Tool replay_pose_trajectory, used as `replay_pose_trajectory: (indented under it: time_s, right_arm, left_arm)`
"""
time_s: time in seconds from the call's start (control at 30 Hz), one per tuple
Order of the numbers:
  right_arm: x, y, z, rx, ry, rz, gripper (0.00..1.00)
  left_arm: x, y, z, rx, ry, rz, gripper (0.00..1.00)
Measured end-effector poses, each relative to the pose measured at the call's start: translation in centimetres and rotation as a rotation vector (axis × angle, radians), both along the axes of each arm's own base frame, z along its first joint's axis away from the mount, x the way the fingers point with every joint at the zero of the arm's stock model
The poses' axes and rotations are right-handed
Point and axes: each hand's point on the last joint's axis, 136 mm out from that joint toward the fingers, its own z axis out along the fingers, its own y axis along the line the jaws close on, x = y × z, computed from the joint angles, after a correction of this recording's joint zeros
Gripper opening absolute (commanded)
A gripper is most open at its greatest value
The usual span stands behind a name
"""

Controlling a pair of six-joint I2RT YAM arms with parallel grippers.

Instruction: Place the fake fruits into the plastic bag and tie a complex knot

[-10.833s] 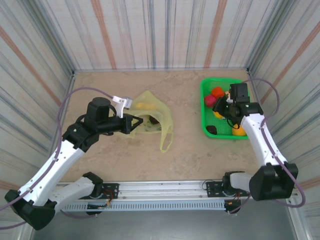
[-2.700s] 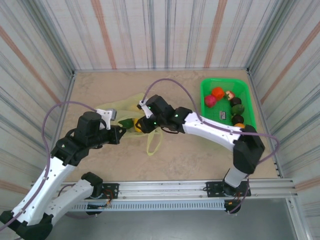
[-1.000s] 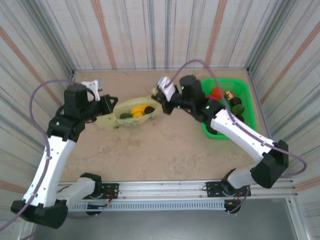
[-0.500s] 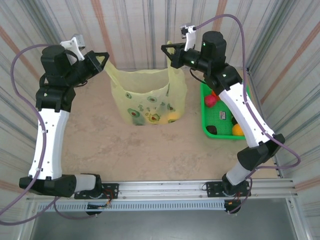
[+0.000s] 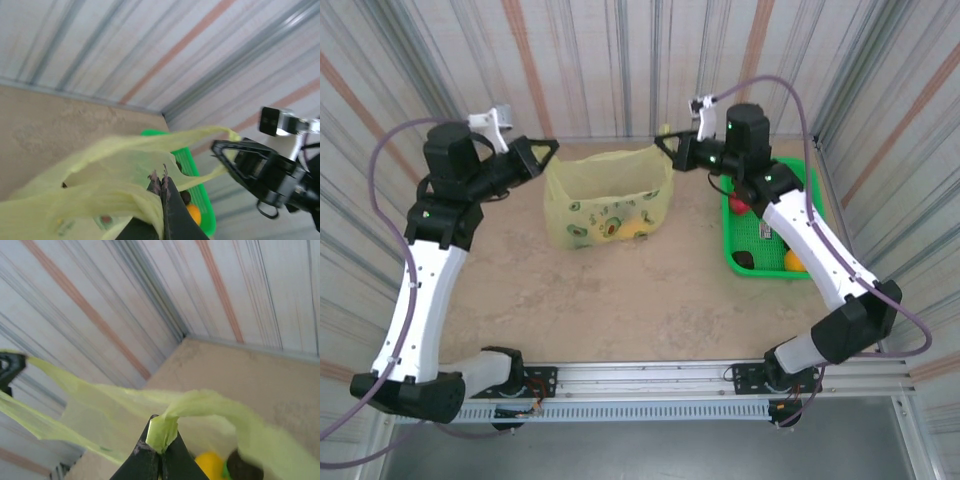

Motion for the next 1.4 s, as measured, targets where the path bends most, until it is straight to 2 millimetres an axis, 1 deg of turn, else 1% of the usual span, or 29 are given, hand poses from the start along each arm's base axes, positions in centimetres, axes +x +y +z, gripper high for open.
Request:
replay_pose_trajectory:
  time_s: [0.07,0.13,0.2,0.23,0.27,0.33,0.43,0.5,0.63,0.77,0.9,0.93,1.03,1.13,1.2,1.23,1.3,1.37,1.4]
  right_arm:
    - [-0.8,-0.4,-3.6,-0.026,0.066,-0.006,0.35]
    - [-1.3,-0.9,-6.5,-0.051,0.123,-0.024,0.58]
    - [-1.5,-1.4,-7.8,-0.074,0.141,-0.04,0.69]
    - [-1.6,-1.6,-7.9,-0.08,0.137,-0.047,0.74]
    - [-1.7,-1.9,-7.5,-0.084,0.126,-0.058,0.75]
    - [-2.2,-2.6,-6.2,-0.078,0.089,-0.069,0.75]
    - [-3.4,-3.4,-4.1,-0.077,0.044,-0.069,0.76]
    - [-4.0,-3.8,-3.3,-0.075,0.028,-0.066,0.76]
    - [-4.9,-4.5,-3.7,-0.099,0.045,-0.065,0.77]
    - [-5.3,-5.9,-3.8,-0.113,0.066,-0.098,0.76]
    - [-5.6,-7.8,-2.7,-0.102,0.048,-0.146,0.77]
    - [-5.6,-8.2,-2.4,-0.097,0.043,-0.156,0.78]
    - [-5.6,-9.5,-1.4,-0.059,0.045,-0.182,0.78]
    - [-5.0,-10.5,-0.8,-0.031,0.061,-0.205,0.77]
    - [-4.1,-11.5,-0.9,-0.035,0.077,-0.255,0.69]
    - [-3.5,-12.2,-1.1,-0.038,0.094,-0.292,0.68]
    - [-1.9,-14.1,-2.1,-0.047,0.14,-0.388,0.7]
    - [0.2,-16.9,-4.6,-0.07,0.229,-0.52,0.71]
    - [1.0,-18.0,-5.8,-0.082,0.275,-0.569,0.72]
  left_arm:
    - [-1.1,-1.5,-2.0,0.008,0.036,-0.05,0.0]
    - [-1.8,-2.8,-3.7,0.018,0.072,-0.093,0.0]
    - [-1.9,-3.5,-4.5,0.024,0.093,-0.113,0.0]
    - [-1.9,-3.7,-4.7,0.026,0.097,-0.116,0.0]
    - [-1.9,-3.6,-4.6,0.027,0.095,-0.113,0.0]
    - [-1.8,-3.5,-4.5,0.029,0.089,-0.103,0.0]
    - [-1.6,-3.4,-4.5,0.033,0.084,-0.092,0.0]
    - [-1.5,-3.3,-4.5,0.033,0.081,-0.089,0.0]
    - [-0.8,-3.4,-4.8,0.038,0.084,-0.077,0.0]
    - [0.6,-3.4,-5.6,0.05,0.103,-0.054,0.0]
    - [1.7,-3.0,-6.0,0.047,0.116,-0.028,0.0]
    - [1.9,-2.8,-6.0,0.044,0.116,-0.021,0.0]
    - [2.5,-2.3,-5.7,0.03,0.111,-0.002,0.0]
    - [2.7,-2.4,-5.2,0.016,0.099,-0.004,0.0]
    - [2.7,-2.5,-4.9,0.01,0.092,-0.006,0.0]
    - [2.7,-2.5,-4.7,0.009,0.087,-0.007,0.0]
    - [2.7,-2.5,-4.4,0.006,0.08,-0.01,0.0]
    - [2.6,-2.6,-4.1,0.003,0.073,-0.013,0.0]
    - [2.6,-2.6,-4.0,0.003,0.072,-0.013,0.0]
